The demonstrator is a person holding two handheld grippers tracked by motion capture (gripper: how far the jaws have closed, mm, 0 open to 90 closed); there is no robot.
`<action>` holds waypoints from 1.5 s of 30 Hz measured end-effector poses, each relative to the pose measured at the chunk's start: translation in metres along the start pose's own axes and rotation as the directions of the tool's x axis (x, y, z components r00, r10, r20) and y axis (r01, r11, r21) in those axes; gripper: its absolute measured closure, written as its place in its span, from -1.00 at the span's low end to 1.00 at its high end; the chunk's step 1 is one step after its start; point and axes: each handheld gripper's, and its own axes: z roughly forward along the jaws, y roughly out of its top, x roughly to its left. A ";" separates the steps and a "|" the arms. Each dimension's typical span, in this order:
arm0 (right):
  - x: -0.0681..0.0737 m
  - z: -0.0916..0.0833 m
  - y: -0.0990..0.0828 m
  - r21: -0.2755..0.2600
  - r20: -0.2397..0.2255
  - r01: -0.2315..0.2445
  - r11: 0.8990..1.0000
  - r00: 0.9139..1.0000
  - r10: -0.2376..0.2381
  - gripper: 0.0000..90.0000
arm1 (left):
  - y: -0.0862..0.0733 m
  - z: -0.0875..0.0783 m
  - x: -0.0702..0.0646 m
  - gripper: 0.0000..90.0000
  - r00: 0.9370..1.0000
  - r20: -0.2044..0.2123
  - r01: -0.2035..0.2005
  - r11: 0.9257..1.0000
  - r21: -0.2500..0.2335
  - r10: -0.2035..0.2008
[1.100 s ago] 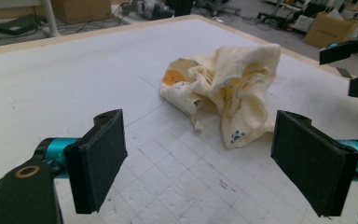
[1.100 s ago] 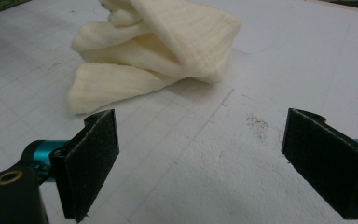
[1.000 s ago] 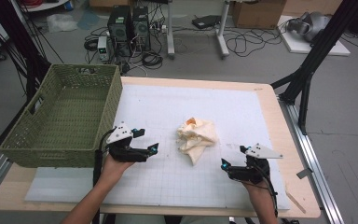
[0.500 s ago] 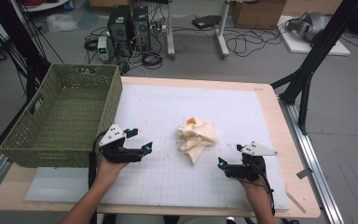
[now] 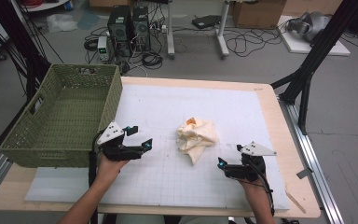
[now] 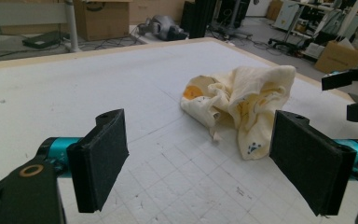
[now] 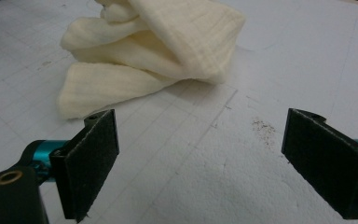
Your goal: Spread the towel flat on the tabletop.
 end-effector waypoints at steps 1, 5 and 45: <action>0.000 0.000 0.000 0.000 -0.001 -0.001 1.000 1.000 0.001 -0.77 | 0.000 0.000 0.000 -0.57 1.000 0.005 -0.003 1.000 0.001 0.003; 0.002 0.004 0.004 0.001 -0.011 0.020 1.000 1.000 -0.020 -0.77 | -0.001 0.001 -0.002 -0.58 1.000 0.003 -0.023 1.000 0.021 0.023; 0.047 0.077 0.084 0.013 -0.157 0.281 0.960 0.948 -0.276 0.92 | -0.004 0.002 0.002 -0.45 0.999 0.006 -0.032 0.999 0.041 0.032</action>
